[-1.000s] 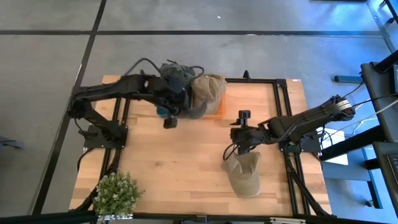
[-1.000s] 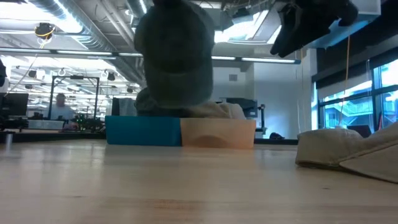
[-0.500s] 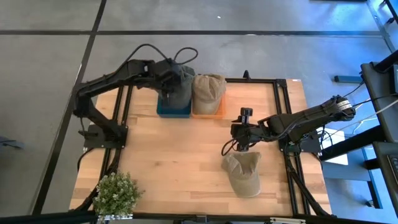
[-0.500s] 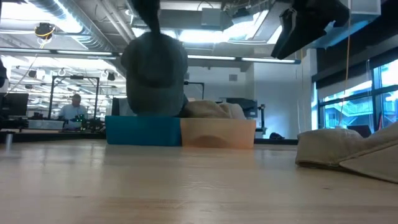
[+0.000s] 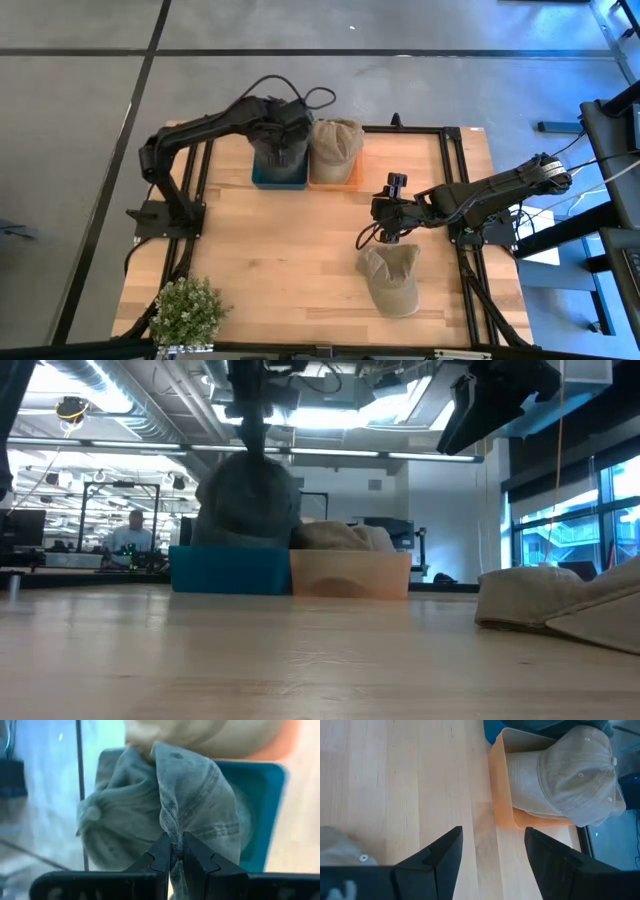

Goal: Pick & Place hat
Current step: Put the gray cap into the blue bin

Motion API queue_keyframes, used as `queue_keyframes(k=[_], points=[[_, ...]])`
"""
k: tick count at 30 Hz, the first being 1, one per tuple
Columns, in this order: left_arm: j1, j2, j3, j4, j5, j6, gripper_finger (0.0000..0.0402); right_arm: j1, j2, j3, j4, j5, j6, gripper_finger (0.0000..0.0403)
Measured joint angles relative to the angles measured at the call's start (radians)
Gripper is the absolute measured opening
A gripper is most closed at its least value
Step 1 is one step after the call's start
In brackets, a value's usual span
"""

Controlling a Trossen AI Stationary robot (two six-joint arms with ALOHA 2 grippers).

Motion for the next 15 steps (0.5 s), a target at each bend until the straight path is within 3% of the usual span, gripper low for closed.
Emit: queue_keyframes(k=[7,15], points=[[0.08,0.047,0.0,0.005,-0.014,-0.043,0.0026,0.0,0.0,0.0,0.0,0.0,0.003,0.0214],[0.14,0.132,0.0,0.057,-0.137,-0.054,0.0052,0.0,0.0,0.0,-0.001,-0.002,0.003,0.0214]])
